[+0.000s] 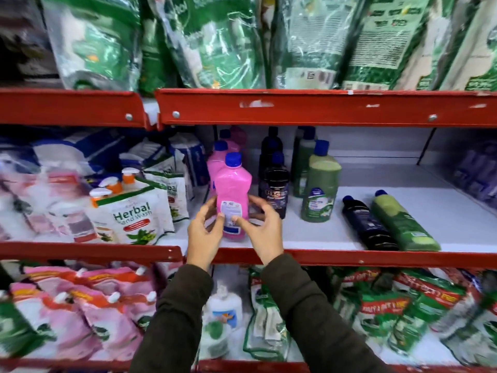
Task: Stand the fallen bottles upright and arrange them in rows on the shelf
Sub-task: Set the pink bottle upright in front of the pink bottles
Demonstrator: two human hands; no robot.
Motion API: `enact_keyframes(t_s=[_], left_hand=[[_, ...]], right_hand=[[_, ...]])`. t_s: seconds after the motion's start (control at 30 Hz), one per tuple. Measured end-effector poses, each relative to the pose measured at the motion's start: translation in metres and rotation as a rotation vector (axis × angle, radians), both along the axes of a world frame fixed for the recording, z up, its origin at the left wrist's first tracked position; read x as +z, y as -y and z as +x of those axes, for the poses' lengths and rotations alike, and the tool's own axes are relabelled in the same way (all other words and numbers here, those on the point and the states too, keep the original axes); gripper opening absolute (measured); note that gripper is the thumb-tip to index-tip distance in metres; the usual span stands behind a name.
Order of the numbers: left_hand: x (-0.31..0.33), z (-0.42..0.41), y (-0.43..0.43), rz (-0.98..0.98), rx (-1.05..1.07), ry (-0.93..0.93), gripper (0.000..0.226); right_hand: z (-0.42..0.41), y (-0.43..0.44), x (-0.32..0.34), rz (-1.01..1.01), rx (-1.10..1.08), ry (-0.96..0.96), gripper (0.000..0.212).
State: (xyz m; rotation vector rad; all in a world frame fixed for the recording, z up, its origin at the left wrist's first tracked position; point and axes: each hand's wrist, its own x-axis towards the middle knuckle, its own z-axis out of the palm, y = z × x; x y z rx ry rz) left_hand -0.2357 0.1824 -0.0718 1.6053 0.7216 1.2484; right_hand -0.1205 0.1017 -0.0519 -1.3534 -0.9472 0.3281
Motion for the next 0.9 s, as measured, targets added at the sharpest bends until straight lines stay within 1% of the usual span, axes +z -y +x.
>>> enact_keyframes(t_s=[0.13, 0.23, 0.33, 0.43, 0.5, 0.57, 0.67, 0.73, 0.8, 0.83, 0.9], left_hand=[[-0.01, -0.013, -0.016, -0.009, 0.016, -0.003, 0.045], [-0.011, -0.016, -0.017, -0.008, 0.0, -0.017, 0.046], [-0.012, -0.018, -0.019, 0.006, 0.019, 0.004, 0.033], [-0.01, -0.019, -0.021, -0.005, 0.033, 0.016, 0.027], [-0.009, -0.018, -0.022, -0.001, 0.067, 0.001, 0.027], [-0.009, -0.019, -0.023, -0.008, 0.087, -0.016, 0.03], [-0.009, -0.023, -0.025, -0.004, 0.034, -0.072, 0.039], [-0.007, -0.025, -0.026, 0.018, -0.012, -0.128, 0.049], [-0.005, -0.026, -0.028, -0.012, -0.077, -0.163, 0.056], [-0.005, -0.026, -0.028, -0.044, -0.12, -0.163, 0.058], [-0.004, -0.025, -0.028, -0.082, -0.171, -0.154, 0.058]], right_hand=[[-0.017, -0.021, -0.01, -0.014, -0.016, 0.044, 0.052], [-0.02, -0.026, -0.014, -0.001, -0.012, 0.025, 0.053], [-0.018, -0.025, -0.018, 0.014, -0.003, -0.037, 0.049], [-0.015, -0.024, -0.021, -0.012, 0.003, -0.045, 0.039], [-0.014, -0.024, -0.021, -0.032, 0.001, -0.038, 0.035], [-0.013, -0.024, -0.02, -0.089, -0.012, 0.009, 0.04], [-0.014, -0.024, -0.018, -0.157, 0.075, 0.066, 0.051], [-0.014, -0.023, -0.018, -0.16, 0.179, 0.041, 0.061], [-0.014, -0.022, -0.019, -0.178, 0.255, 0.017, 0.073], [-0.014, -0.022, -0.019, -0.194, 0.269, 0.016, 0.074], [-0.014, -0.022, -0.018, -0.219, 0.278, 0.033, 0.062]])
